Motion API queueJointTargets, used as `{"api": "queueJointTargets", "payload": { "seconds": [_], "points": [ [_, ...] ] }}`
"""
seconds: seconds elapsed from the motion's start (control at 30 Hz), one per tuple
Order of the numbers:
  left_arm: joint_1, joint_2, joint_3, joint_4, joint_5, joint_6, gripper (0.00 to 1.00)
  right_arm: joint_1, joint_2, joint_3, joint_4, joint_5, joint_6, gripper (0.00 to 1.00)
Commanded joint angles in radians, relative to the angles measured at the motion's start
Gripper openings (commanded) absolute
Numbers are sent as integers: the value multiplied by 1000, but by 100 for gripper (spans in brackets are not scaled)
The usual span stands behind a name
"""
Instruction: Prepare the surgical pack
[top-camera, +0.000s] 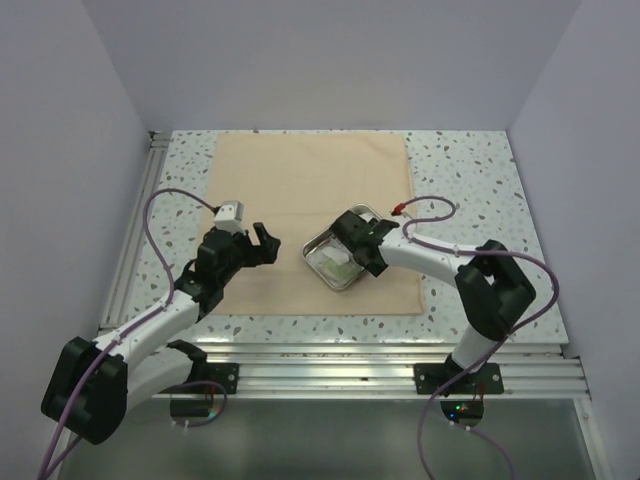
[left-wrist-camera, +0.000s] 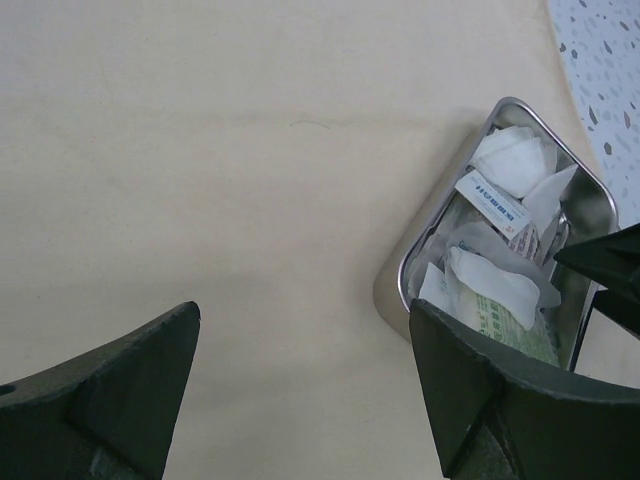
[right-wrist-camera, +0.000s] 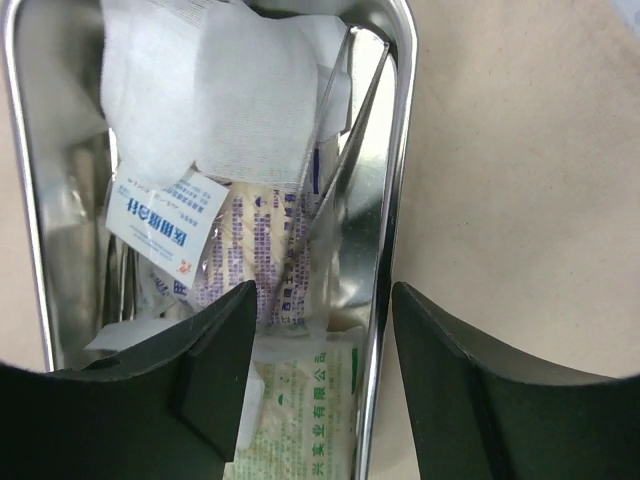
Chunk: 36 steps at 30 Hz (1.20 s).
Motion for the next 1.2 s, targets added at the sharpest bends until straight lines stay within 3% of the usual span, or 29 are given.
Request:
{"api": "queueJointTargets", "payload": {
  "seconds": [0.0,0.2,0.37,0.5,0.6,0.8,0.97,1.17],
  "points": [
    [-6,-6,1,15,-41,12,89,4,-104,48,-37,106,-77,60],
    [-6,-30,42,-105,-122,-21,94,-51,-244,34,59,43,-439,68],
    [-6,-101,99,-322,-271,-151,100,-246,-352,-81,307,-277,-781,70],
    [-4,-156,82,-486,-299,-271,100,-418,-275,2,308,-347,-990,70],
    [-4,-231,44,-522,-274,-316,100,-502,-162,78,337,-422,-1080,70],
    [-4,-322,34,-681,-291,-437,99,-674,153,264,400,-727,-1125,67],
    [-4,-420,-16,-753,-314,-558,97,-697,357,450,365,-743,-1145,67],
    [-4,-432,-50,-792,-320,-616,96,-705,429,500,403,-766,-1131,63]
  ]
}}
